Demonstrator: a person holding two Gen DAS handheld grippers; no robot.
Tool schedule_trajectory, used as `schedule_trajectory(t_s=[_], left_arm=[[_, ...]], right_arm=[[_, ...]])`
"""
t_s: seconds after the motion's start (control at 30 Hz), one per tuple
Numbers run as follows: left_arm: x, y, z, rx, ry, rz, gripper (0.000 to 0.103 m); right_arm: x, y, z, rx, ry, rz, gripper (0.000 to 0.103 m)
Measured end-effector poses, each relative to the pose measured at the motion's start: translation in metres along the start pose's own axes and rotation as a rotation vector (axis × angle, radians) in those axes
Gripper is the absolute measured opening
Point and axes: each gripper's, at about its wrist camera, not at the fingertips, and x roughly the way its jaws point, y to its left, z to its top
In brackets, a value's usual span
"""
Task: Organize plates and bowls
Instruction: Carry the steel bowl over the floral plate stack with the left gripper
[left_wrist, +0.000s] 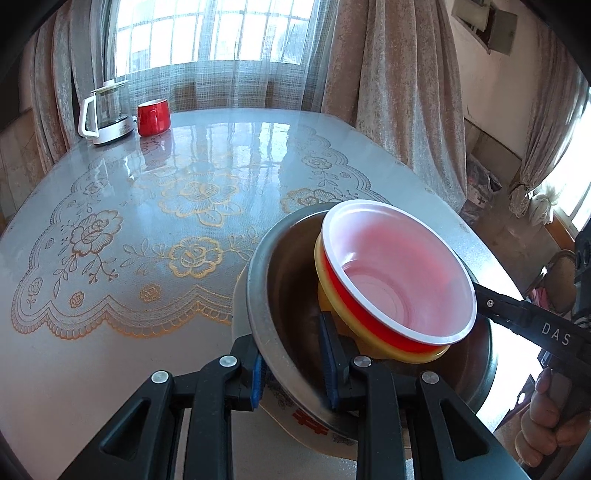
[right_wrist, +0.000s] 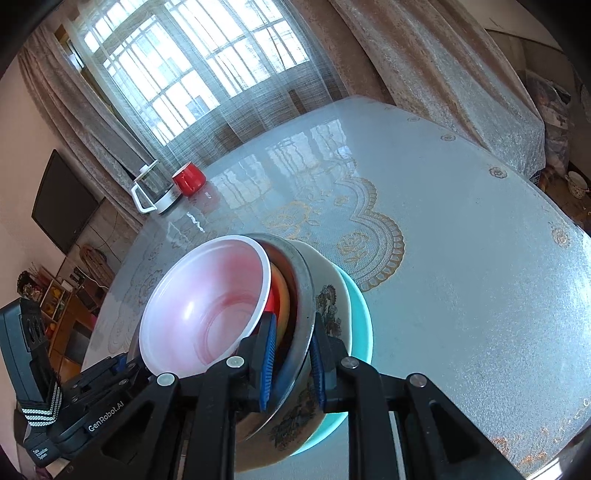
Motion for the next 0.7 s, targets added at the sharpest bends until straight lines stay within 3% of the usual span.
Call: schedule_trajectory(t_s=[0.7], left_arm=[[-0.0035, -0.0028, -0.0045, 0.006, -0.013, 0.022, 0.027]], right_arm=[[-0.0051, -0.0011, -0.0012, 0.016, 0.001, 0.014, 0.022]])
